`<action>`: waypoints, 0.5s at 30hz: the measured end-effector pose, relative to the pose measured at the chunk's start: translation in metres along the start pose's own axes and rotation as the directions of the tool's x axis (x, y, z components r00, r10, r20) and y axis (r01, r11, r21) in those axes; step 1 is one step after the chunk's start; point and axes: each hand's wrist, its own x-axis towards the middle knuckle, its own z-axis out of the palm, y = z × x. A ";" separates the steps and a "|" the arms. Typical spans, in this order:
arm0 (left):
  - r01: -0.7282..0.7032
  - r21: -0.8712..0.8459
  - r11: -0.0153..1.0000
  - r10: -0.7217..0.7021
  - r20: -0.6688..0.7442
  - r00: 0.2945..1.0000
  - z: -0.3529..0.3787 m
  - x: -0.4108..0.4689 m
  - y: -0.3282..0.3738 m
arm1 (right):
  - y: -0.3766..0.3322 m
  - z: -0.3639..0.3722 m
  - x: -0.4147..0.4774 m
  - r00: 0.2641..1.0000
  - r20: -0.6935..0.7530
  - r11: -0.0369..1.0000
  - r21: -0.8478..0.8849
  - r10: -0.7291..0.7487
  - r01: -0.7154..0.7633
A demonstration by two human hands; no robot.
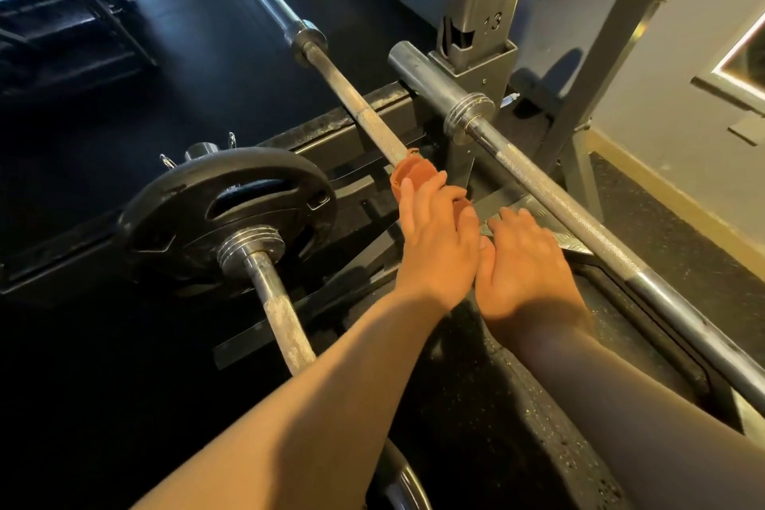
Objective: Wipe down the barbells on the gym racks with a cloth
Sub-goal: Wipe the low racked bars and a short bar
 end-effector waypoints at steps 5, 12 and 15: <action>-0.131 0.183 0.974 0.149 -0.091 0.985 -0.013 0.037 -0.015 | 0.000 0.001 -0.002 0.999 -0.036 1.000 -0.015 -0.026 0.025; -0.049 0.124 0.991 0.067 -0.140 0.988 0.000 0.027 -0.008 | 0.001 -0.003 0.000 0.994 -0.028 0.990 0.100 0.108 -0.104; -0.057 0.114 0.992 0.068 -0.095 0.993 0.002 0.019 -0.011 | -0.002 -0.003 -0.002 0.991 -0.054 0.983 0.143 0.123 -0.114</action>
